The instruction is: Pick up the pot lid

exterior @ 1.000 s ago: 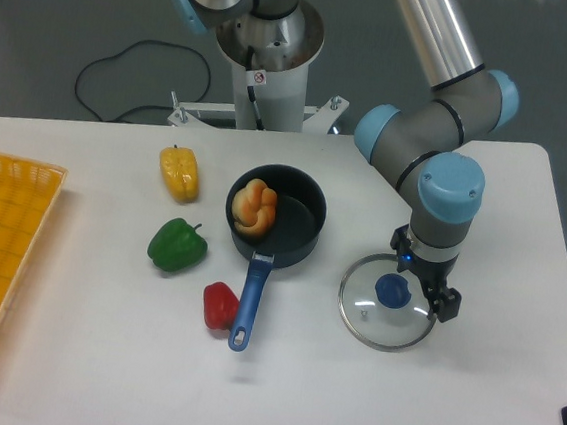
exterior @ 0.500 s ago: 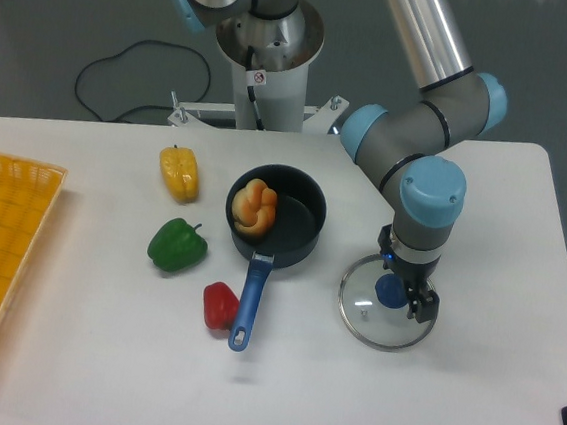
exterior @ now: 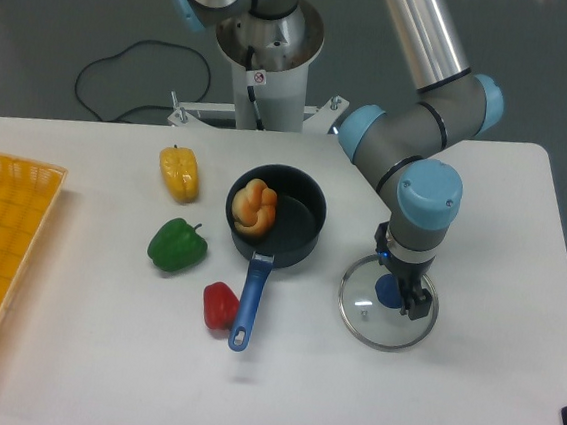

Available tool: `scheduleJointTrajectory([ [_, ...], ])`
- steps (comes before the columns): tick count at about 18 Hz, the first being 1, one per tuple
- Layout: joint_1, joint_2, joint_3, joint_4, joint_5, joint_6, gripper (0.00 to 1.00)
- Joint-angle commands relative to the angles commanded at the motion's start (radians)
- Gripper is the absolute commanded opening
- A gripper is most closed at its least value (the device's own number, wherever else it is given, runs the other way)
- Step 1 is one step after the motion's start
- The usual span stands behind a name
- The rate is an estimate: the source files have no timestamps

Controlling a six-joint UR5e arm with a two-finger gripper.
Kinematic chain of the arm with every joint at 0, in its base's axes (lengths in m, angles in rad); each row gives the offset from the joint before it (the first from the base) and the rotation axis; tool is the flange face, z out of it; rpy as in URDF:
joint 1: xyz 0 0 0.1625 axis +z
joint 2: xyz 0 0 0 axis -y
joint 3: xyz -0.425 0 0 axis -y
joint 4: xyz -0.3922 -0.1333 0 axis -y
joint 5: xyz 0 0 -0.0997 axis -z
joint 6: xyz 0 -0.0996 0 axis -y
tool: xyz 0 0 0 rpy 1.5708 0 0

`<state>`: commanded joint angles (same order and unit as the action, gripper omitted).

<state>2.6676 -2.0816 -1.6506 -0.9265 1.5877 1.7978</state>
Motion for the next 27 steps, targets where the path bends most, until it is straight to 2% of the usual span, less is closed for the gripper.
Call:
scheduleJointTrajectory([
  [16, -0.009, -0.032, 0.009, 0.006, 0.002, -0.015, 1.0],
  [17, -0.009, -0.032, 0.008, 0.003, 0.003, -0.017, 0.91],
  [20, -0.009, -0.032, 0.006, 0.003, 0.003, -0.018, 0.88],
  [25, -0.009, -0.032, 0.005, 0.003, 0.003, -0.018, 0.74],
  [27, -0.009, -0.032, 0.005, 0.003, 0.003, -0.02, 0.73],
])
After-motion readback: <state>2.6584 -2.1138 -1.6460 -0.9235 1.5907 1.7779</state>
